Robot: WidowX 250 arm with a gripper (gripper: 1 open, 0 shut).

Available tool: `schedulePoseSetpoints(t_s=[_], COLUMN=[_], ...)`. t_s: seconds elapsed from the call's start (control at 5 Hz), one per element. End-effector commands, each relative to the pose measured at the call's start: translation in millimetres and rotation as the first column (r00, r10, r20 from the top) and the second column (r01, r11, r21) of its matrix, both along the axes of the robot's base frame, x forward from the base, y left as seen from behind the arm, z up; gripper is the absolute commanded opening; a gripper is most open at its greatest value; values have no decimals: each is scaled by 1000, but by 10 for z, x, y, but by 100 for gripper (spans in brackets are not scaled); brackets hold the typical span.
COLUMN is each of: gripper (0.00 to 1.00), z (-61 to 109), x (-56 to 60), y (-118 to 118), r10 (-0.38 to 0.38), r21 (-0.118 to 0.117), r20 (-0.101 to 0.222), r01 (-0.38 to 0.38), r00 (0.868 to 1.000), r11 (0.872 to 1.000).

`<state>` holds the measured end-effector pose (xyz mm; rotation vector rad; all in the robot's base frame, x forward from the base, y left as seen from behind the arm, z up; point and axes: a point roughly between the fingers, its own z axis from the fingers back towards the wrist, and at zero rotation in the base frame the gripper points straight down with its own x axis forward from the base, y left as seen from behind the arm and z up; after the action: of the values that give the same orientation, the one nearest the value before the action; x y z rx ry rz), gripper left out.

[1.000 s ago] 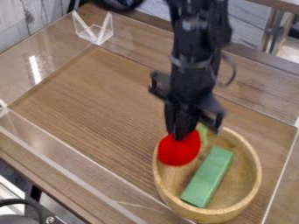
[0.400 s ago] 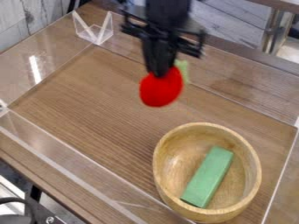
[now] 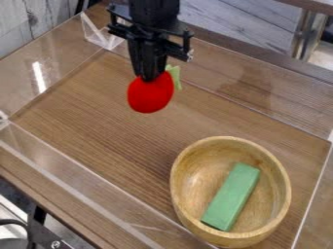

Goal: Move the red fruit to the left

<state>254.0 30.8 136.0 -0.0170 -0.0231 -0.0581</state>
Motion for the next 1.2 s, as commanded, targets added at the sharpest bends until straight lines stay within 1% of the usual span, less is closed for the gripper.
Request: schedulePoseSetpoints(t_s=[0.0, 0.2, 0.4, 0.6, 0.8, 1.0], gripper=[0, 0, 0, 0, 0, 0], z=[67, 17, -51, -14, -8, -9], x=[165, 180, 196, 253, 353, 487], y=[108, 311, 571, 843, 1074, 1274], r10=[19, 56, 89, 158, 202, 236], r21=[19, 29, 41, 54, 63, 72], r20=[37, 42, 44, 45, 46, 42], r01=[-20, -58, -91, -160, -205, -239], r00=[999, 998, 995, 986, 978, 971], r11=[1000, 998, 995, 986, 977, 968])
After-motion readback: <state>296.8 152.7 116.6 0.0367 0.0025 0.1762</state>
